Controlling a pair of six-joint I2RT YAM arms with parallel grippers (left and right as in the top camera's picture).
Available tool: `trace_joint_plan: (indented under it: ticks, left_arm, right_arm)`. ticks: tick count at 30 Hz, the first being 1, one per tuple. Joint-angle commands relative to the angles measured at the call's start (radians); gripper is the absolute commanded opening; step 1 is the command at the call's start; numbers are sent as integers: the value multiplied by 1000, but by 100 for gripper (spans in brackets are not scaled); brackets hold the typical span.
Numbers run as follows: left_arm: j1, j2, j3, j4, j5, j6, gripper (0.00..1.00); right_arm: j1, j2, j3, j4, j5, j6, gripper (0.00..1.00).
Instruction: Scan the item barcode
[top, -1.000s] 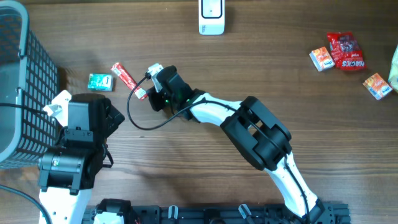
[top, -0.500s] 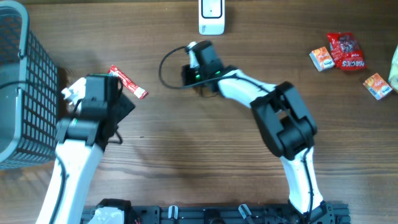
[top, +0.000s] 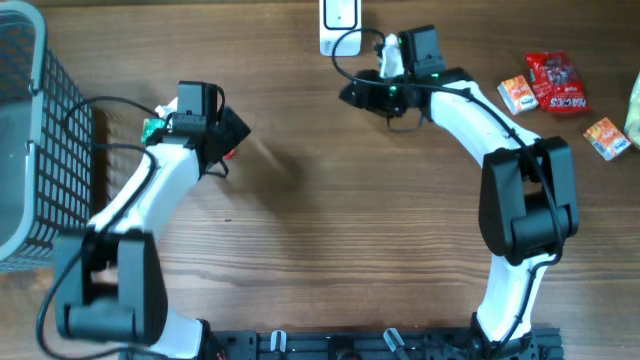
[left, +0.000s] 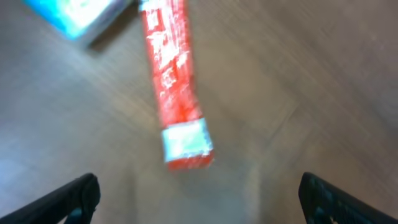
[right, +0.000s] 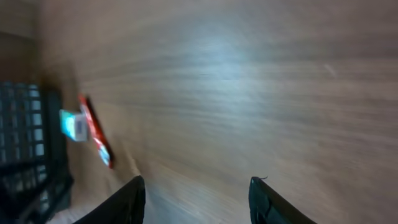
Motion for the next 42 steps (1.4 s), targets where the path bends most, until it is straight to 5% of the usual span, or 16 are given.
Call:
trace_joint_plan:
  ticks: [1, 17, 21, 26, 32, 42]
  left_arm:
    - [8, 66, 6, 74, 35, -6, 95]
    - [10, 189, 6, 169, -100, -6, 82]
    - [11, 223, 6, 197, -130, -6, 64]
    - [14, 243, 6, 203, -138, -6, 25]
    - [14, 243, 6, 200, -144, -1, 4]
    - [-15, 193, 6, 180, -16, 2, 4]
  right_arm:
    - [3, -5, -6, -7, 45, 11, 53]
    - [4, -5, -6, -4, 45, 11, 52]
    - [4, -5, -6, -5, 45, 11, 52]
    - [4, -5, -6, -4, 45, 10, 53]
    - [4, -5, -6, -4, 63, 11, 52]
    - [4, -5, -6, -2, 74, 10, 53]
